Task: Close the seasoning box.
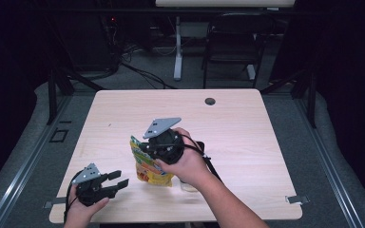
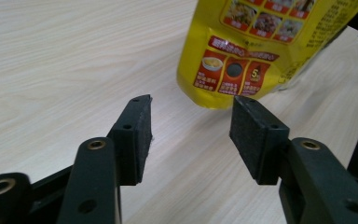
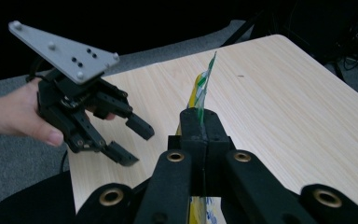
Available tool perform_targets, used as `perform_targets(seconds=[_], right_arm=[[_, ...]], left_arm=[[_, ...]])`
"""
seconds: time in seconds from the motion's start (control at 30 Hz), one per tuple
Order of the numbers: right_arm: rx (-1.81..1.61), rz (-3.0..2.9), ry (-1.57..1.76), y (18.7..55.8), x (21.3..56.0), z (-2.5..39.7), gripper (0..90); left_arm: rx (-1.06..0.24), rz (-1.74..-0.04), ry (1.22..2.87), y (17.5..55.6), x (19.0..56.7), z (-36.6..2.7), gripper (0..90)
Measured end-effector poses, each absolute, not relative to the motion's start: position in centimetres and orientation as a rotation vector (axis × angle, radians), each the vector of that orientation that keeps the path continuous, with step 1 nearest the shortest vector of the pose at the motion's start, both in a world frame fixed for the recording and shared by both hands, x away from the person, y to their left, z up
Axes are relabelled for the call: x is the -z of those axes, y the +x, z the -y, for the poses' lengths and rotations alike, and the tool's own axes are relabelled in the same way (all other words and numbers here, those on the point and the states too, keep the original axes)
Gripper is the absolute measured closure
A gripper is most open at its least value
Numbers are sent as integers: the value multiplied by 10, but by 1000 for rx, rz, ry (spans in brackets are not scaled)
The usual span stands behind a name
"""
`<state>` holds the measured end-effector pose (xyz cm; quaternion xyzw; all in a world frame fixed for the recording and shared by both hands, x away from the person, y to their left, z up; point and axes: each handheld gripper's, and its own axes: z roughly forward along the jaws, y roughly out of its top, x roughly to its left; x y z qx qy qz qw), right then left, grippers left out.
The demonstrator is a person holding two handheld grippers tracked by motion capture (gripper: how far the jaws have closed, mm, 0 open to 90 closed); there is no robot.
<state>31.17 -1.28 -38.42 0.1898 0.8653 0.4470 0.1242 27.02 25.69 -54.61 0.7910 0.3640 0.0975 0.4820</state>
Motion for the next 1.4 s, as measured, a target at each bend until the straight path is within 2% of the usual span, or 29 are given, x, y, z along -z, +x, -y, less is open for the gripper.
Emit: perform_targets(seconds=[0.37, 0.67, 1.4], right_arm=[[-1324, -2519, 536, 308, 377, 16, 900], [-1349, -2515, 504, 303, 369, 11, 900], [-1393, -2513, 405, 288, 357, -9, 900]], left_arm=[[-182, -817, 1982, 269, 552, -243, 470], [-119, -793, 1987, 268, 556, -234, 422], [-102, -744, 2015, 264, 555, -227, 415]])
